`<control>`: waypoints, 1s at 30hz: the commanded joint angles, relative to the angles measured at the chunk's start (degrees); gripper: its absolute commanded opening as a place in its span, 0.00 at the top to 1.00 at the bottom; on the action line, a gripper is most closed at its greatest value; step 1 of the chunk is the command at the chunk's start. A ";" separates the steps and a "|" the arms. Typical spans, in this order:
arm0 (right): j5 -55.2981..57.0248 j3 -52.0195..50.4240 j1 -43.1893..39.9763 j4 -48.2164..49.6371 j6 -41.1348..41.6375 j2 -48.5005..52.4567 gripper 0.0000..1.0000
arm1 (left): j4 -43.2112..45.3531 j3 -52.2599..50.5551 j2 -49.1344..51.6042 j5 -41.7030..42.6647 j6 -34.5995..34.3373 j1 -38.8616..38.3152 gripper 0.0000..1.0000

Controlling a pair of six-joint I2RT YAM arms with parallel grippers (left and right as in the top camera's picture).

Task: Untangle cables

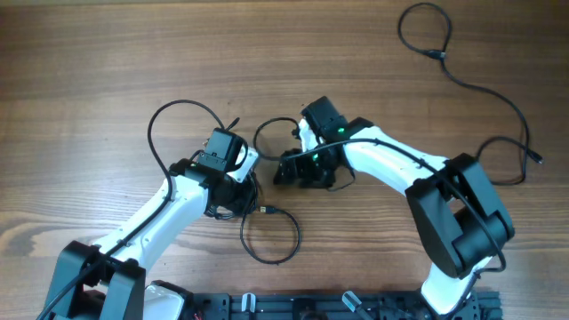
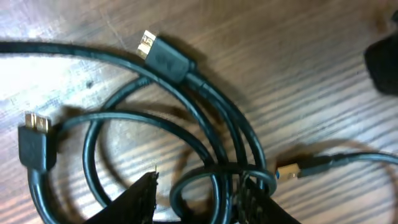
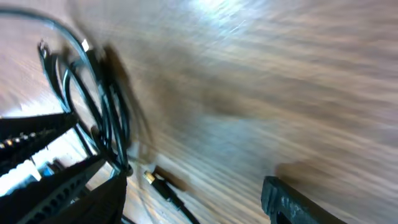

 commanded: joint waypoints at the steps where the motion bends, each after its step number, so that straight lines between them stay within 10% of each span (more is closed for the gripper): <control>1: 1.20 0.59 -1.66 0.09 1.36 -1.46 0.27 | 1.66 -1.64 0.68 -0.13 2.62 -0.11 0.55; 16: 0.98 0.59 -2.56 0.37 -1.88 -1.44 0.22 | 16.15 -3.50 1.18 -0.98 -7.37 0.15 0.72; 30: -3.10 0.57 -2.54 -1.31 -4.72 -1.42 0.22 | 17.77 -3.54 8.70 -0.79 -2.12 0.04 0.54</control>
